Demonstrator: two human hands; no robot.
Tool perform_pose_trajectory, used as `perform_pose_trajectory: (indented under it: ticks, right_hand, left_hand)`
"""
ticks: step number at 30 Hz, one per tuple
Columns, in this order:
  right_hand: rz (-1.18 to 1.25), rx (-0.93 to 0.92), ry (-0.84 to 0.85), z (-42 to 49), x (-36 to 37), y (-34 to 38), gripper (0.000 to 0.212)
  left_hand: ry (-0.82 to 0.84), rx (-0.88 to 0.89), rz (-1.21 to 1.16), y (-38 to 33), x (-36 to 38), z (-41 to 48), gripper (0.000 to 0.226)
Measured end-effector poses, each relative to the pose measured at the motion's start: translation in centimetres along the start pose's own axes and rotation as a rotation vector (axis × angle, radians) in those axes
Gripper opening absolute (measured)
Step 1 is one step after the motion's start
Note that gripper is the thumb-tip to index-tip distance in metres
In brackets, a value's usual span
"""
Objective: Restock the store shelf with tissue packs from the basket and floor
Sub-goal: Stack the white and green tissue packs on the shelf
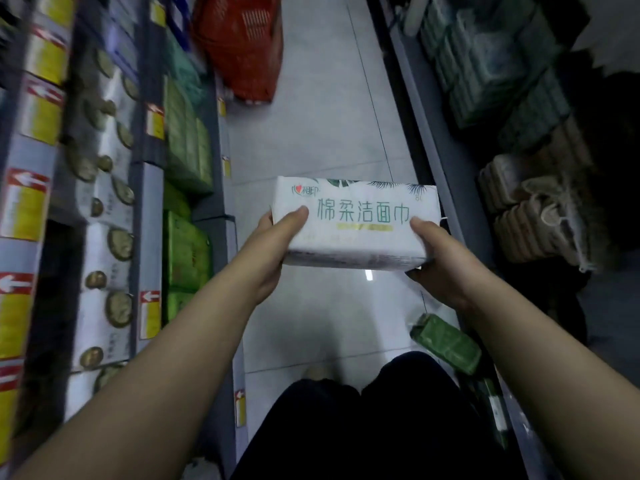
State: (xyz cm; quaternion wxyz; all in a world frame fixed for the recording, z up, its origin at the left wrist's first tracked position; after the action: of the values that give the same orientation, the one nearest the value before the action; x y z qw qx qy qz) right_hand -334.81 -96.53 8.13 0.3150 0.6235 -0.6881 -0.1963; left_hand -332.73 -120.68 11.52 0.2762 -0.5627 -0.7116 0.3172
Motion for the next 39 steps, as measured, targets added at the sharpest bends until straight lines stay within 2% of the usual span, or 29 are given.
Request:
perform_pose_trajectory:
  ticks: [2,6,8,14,16,22,26,33,36,39]
  right_hand:
    - [-0.053,-0.107,0.006,-2.1,2.3,4.0,0.061]
    - [-0.195,-0.334,0.03,-6.3,6.6,12.2,0.028]
    - [-0.248,-0.423,0.071,-8.1,8.6,16.6,0.019]
    - [-0.39,-0.621,0.246,-12.6,14.4,27.0,0.026]
    - [-0.404,-0.668,0.319,-13.8,17.0,29.0,0.029]
    - [-0.439,-0.808,0.591,-19.1,24.8,32.6,0.034]
    - [-0.473,-0.889,0.76,-23.7,29.5,33.9,0.04]
    - [-0.401,-0.921,1.073,-31.6,36.5,33.3,0.055]
    - [-0.358,-0.917,1.198,-34.7,39.2,32.5,0.056]
    - [-0.366,-0.957,1.274,-37.3,41.7,31.9,0.066]
  left_hand:
    - [-0.022,0.083,-0.049,-3.7,-1.1,-2.4,0.079]
    - [-0.079,0.223,-0.076,-9.9,-2.1,-6.5,0.072]
    - [-0.158,0.283,-0.073,-12.8,-2.5,-8.5,0.07]
    - [-0.397,0.475,-0.035,-20.0,-3.5,-15.2,0.054]
    - [-0.513,0.528,-0.079,-21.8,-4.3,-17.5,0.06]
    - [-0.913,0.686,-0.24,-25.7,-7.2,-26.1,0.064]
    - [-1.113,0.782,-0.287,-27.0,-8.9,-32.2,0.049]
    - [-1.47,0.891,-0.169,-27.9,-9.9,-42.9,0.052]
    - [-1.617,0.878,-0.101,-27.8,-10.2,-46.8,0.052]
    - [-1.748,0.844,-0.061,-28.0,-10.5,-50.0,0.055]
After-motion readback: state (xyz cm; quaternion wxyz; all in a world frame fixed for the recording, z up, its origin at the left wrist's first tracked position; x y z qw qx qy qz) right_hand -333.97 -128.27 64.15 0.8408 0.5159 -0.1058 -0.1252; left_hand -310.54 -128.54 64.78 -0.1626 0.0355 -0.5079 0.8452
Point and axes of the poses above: each hand's wrist, its own z-axis towards the middle knuckle, its own x-axis out of the palm, y = z × x, the point moved 5 cm from there along z, towards the middle knuckle, and after that the axes turned 3 degrees about -y, right-handed, at the moved point
